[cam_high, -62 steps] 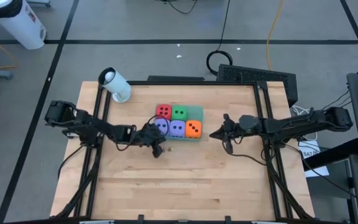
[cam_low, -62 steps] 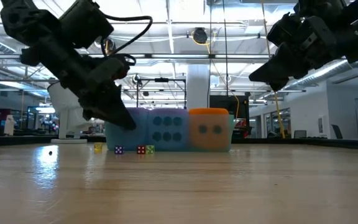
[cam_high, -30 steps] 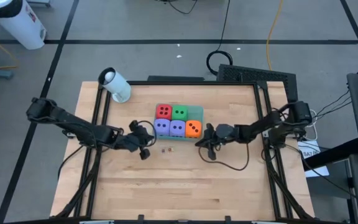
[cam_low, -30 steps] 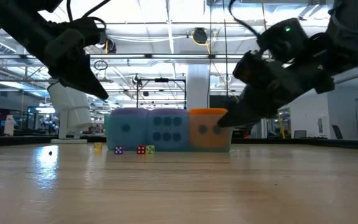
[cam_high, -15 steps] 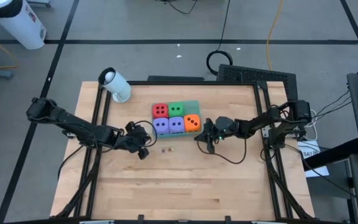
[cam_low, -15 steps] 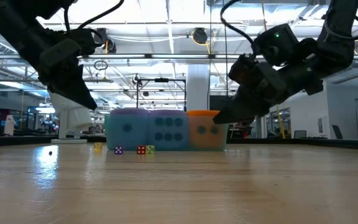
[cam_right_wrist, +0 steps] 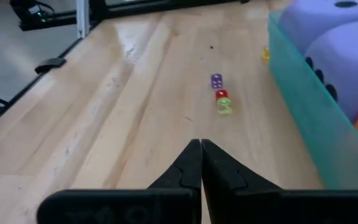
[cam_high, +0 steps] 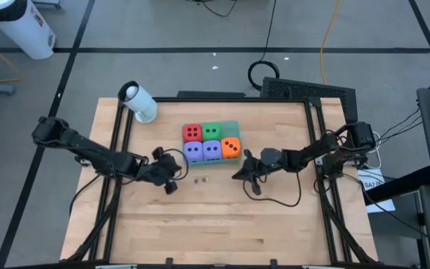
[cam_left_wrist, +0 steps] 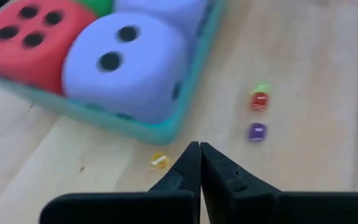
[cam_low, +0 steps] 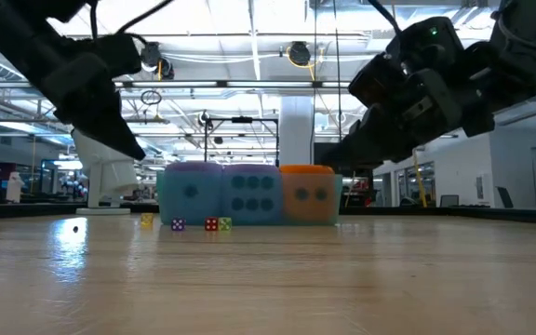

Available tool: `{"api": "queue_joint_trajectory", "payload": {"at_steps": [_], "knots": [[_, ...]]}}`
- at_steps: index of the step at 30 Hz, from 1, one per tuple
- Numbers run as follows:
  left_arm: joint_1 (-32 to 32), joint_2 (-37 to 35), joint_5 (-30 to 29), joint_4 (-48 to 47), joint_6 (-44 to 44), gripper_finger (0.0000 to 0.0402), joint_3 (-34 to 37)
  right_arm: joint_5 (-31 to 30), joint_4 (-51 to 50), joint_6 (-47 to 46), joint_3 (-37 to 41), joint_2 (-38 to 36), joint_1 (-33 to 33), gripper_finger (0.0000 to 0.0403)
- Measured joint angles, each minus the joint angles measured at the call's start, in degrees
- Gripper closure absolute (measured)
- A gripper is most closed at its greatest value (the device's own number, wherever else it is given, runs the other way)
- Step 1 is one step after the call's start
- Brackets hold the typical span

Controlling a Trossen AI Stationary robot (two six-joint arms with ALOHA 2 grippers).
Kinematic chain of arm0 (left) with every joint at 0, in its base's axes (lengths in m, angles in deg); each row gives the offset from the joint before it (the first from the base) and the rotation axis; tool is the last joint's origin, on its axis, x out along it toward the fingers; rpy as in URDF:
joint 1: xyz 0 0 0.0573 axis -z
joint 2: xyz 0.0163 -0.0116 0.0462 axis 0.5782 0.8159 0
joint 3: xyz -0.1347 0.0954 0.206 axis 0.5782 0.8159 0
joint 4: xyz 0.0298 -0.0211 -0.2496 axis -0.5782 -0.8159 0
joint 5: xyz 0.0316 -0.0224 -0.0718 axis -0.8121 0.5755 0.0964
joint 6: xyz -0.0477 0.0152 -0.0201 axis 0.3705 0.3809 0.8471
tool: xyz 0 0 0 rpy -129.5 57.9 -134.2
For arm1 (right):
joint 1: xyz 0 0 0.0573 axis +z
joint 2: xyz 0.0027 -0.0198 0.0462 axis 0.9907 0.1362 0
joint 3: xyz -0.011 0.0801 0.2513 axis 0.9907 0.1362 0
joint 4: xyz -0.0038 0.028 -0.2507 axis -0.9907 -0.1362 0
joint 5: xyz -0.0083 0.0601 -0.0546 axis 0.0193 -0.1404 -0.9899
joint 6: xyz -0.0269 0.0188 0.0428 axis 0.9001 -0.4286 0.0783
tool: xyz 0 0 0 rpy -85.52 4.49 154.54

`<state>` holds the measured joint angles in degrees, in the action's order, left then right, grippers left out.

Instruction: Pick & Place Dice

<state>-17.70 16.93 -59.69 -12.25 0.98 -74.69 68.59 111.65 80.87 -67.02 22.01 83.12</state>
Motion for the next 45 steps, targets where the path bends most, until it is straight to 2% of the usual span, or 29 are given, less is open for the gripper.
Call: {"api": "queue_joint_trajectory", "payload": {"at_steps": [3, 6, 10, 13, 18, 26, 31, 35, 38, 41, 45], "knots": [[2.5, 0.0, 0.1, 2.3, -4.1, 0.0389, 0.0, -0.1, 0.7, 0.0, 0.0, 0.0, 0.7, 0.0403], [5.0, 0.0, 2.9, 4.7, -8.0, 0.0391, 0.0, -1.2, 1.2, 0.4, 0.0, 0.0, 1.5, 0.0403], [7.1, 0.0, 4.5, 5.5, -9.0, 0.0398, 0.0, -11.1, 1.2, 0.1, 0.0, 0.0, 4.2, 0.0400], [7.6, 0.0, 3.7, 5.4, -9.0, 0.0391, 0.0, -14.8, 1.4, 1.4, -0.1, 0.0, 6.0, 0.0392], [7.2, 0.0, 3.5, 5.4, -8.9, 0.0383, 0.0, -15.4, 1.1, 0.1, -2.4, 0.0, 6.7, 0.0381], [6.0, 0.0, 3.4, 6.6, -6.8, 0.0398, 0.0, -15.3, -6.1, -1.1, -6.4, 0.0, 7.1, 0.0401], [6.0, 0.0, 3.4, 6.3, -6.4, 0.0387, 0.0, -16.9, -6.1, -2.3, -6.5, 0.0, 7.1, 0.0397], [6.0, 0.0, 3.4, 2.0, -1.2, 0.0382, 0.0, -16.7, -6.1, -2.4, -6.5, 0.0, 7.0, 0.0401], [6.0, 0.0, 0.7, -3.7, 4.7, 0.0381, 0.0, -16.4, -6.1, -2.5, -6.4, 0.0, 7.0, 0.0402], [5.8, 0.0, -3.5, -4.0, 8.8, 0.0381, 2.3, -15.7, -6.3, -2.4, -5.1, -2.3, 7.0, 0.0402], [4.8, 0.0, -4.4, 0.7, 9.1, 0.0380, 6.6, -14.9, -6.2, -1.9, -1.5, -8.8, 6.5, 0.0402]]}}
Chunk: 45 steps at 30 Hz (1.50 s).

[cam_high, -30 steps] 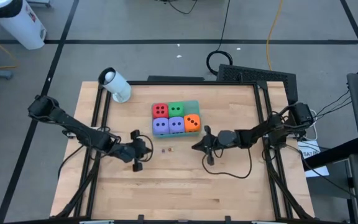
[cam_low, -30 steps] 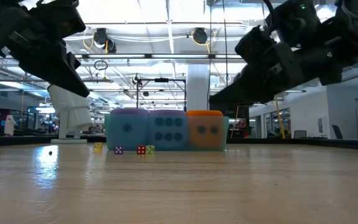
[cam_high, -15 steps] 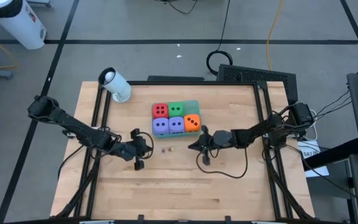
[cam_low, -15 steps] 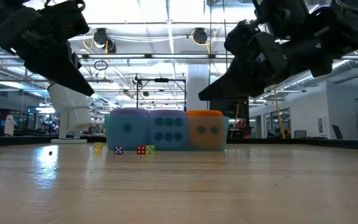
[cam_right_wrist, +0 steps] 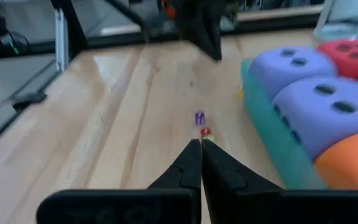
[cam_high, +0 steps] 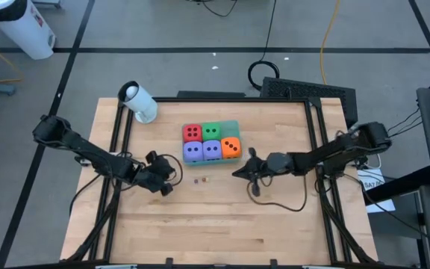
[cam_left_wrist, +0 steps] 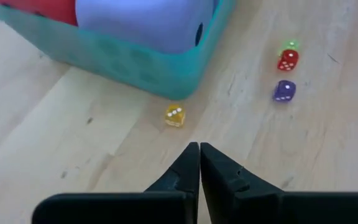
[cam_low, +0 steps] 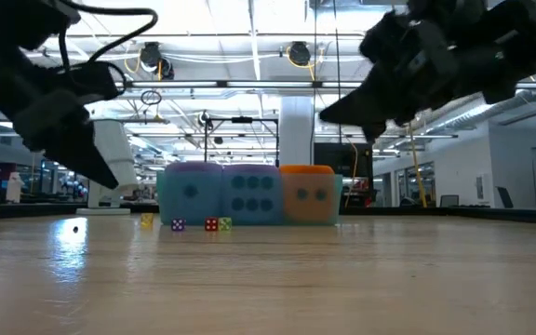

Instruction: Pick & Place Dice

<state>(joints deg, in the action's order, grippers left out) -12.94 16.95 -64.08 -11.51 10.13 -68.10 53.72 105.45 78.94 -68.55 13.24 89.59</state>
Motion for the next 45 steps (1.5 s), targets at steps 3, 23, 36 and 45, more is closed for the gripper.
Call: {"api": "queue_joint_trajectory", "payload": {"at_steps": [3, 23, 36, 45], "knots": [[-0.9, 0.0, 1.4, 5.0, -1.1, 0.0380, 2.5, -0.2, -0.2, 0.1, 3.0, -6.2, -0.4, 0.0403], [-6.7, 1.8, 4.3, 12.8, -6.0, 0.0161, 4.3, -0.2, -18.0, 0.7, 6.4, -26.0, -3.2, 0.0403], [-14.2, 11.5, 13.1, 19.4, -14.1, 0.0128, 4.3, 0.0, -15.7, 0.2, 11.8, -35.4, -3.6, 0.0403], [-18.9, 12.6, 16.9, 21.3, -18.4, 0.0128, 4.2, 1.4, -15.8, 2.0, 13.9, -40.9, -5.6, 0.0403]]}}
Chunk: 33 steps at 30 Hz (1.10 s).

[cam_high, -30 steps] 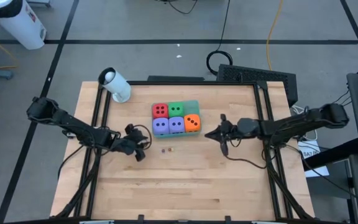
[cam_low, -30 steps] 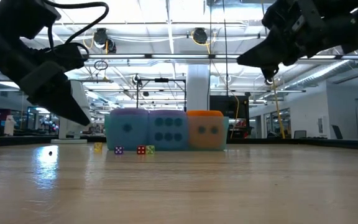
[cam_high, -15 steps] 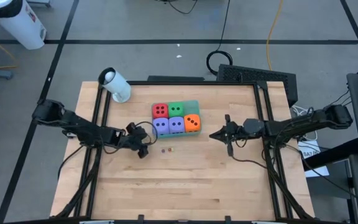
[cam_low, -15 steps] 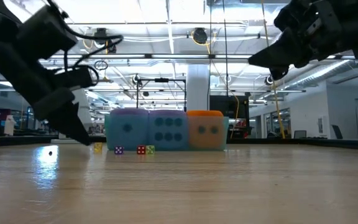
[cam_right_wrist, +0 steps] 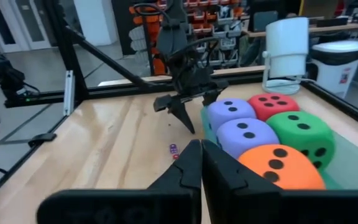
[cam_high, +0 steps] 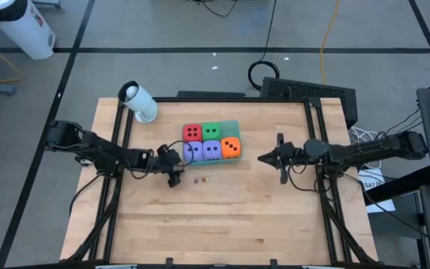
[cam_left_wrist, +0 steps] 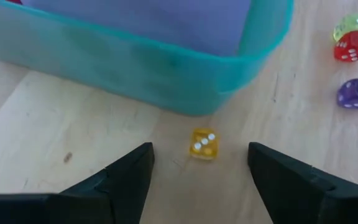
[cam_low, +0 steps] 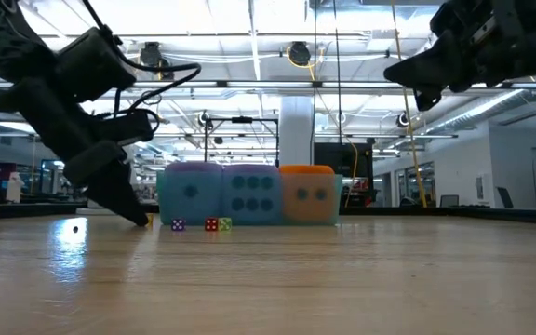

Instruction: Pick & Place Dice

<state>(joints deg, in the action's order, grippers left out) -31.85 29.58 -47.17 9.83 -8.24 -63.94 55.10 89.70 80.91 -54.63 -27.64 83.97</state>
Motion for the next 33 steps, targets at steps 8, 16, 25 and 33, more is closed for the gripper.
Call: {"api": "queue_joint_trajectory", "payload": {"at_steps": [8, 16, 25, 33], "knots": [[-3.7, 0.0, 6.3, 0.0, -2.7, 0.0129, 0.1, 0.1, -0.5, 0.2, 0.5, -0.2, -2.9, 0.0403], [-4.3, 0.0, 7.5, -2.1, -3.1, 0.0205, 0.1, 2.9, 0.0, 0.4, 0.5, -0.1, -3.8, 0.0403], [-4.3, 0.1, 8.1, -2.1, -2.1, 0.0322, 0.1, 3.1, 0.0, 0.4, 0.5, -0.2, -4.1, 0.0403], [-2.9, -0.1, 8.3, -0.7, -2.3, 0.0365, 0.1, 3.1, 0.0, 0.4, 0.5, -0.2, -4.1, 0.0403]]}}
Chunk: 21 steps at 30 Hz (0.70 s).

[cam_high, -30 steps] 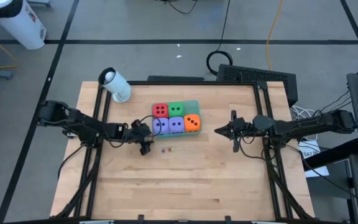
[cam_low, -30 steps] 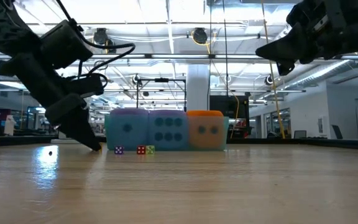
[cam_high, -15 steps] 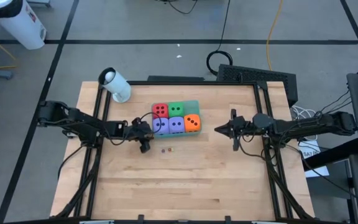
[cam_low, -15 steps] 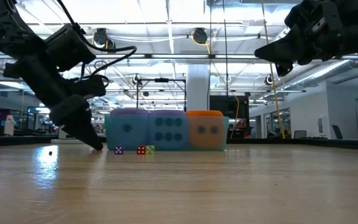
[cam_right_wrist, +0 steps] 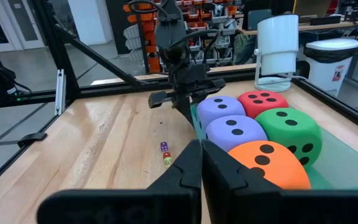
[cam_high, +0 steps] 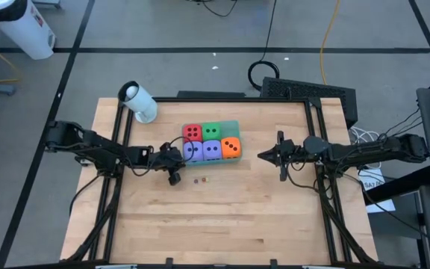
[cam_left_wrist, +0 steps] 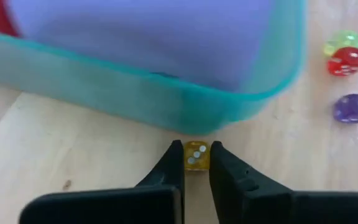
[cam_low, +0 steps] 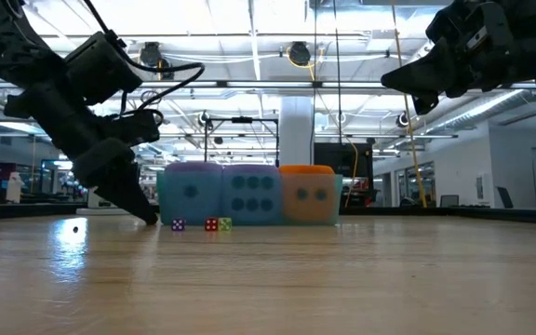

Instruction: Pick & Place Dice

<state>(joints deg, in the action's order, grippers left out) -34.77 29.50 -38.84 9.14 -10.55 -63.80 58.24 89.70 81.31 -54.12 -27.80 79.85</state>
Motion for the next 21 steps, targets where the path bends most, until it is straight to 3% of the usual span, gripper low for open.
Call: {"api": "queue_joint_trajectory", "payload": {"at_steps": [9, 21], "knots": [[6.3, -5.8, 0.9, -3.0, -3.3, 0.0361, 0.2, 0.0, -0.7, 0.2, 0.0, 0.0, 0.0, 0.0403], [16.8, -27.0, -9.8, -5.2, -13.5, 0.0365, 0.2, 0.0, -5.8, -0.3, 0.0, -5.7, 0.0, 0.0403]]}}
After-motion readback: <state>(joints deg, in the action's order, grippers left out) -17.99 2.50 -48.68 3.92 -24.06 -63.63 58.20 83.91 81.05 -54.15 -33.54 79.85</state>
